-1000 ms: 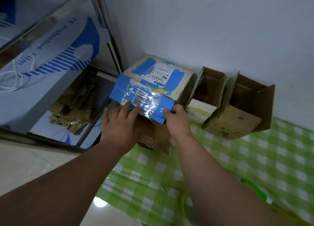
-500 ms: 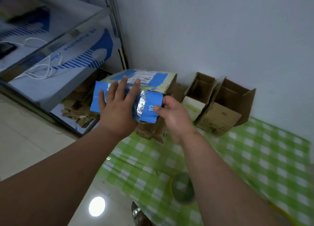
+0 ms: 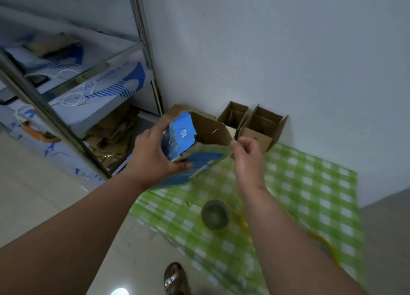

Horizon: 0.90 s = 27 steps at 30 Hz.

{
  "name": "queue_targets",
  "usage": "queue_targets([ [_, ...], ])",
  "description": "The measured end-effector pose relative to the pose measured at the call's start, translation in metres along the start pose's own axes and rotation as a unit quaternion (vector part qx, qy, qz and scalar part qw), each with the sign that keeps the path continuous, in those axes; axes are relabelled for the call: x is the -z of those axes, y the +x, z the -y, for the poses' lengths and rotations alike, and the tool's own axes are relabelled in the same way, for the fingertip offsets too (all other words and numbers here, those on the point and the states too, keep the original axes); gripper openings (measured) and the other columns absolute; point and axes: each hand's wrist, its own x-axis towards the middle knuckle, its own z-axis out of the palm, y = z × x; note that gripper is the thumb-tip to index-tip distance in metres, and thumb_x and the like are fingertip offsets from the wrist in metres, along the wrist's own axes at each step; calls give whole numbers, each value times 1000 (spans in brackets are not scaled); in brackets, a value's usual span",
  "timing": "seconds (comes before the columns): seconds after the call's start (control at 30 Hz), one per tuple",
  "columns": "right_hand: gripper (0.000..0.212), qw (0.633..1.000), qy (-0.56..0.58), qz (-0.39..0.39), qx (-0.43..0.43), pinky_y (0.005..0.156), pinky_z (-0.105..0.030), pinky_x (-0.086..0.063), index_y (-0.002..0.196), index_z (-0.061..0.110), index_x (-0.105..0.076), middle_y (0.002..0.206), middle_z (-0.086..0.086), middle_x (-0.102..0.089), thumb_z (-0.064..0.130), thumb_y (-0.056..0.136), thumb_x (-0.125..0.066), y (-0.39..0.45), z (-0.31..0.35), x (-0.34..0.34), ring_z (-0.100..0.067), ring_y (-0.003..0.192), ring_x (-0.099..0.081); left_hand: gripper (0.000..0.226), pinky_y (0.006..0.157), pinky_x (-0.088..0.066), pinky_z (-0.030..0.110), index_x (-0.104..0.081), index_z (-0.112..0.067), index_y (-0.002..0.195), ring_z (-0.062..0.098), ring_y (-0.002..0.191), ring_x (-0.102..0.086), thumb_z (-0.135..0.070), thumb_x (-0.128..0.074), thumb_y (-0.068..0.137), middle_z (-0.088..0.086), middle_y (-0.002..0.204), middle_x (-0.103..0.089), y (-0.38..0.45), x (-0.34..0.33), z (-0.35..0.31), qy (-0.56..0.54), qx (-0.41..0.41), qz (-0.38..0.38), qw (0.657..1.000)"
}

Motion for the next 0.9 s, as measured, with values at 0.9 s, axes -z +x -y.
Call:
queue_targets([
  [0.9, 79, 979, 158, 78, -99, 104, -47, -45, 110, 39, -72, 117, 9, -71, 91, 51, -63, -34, 5, 106, -12, 111, -66, 85, 71, -59, 30, -44, -65, 120, 14, 99, -71, -63, -89, 48, -11, 105, -72, 3, -44, -40, -343, 26, 245, 906],
])
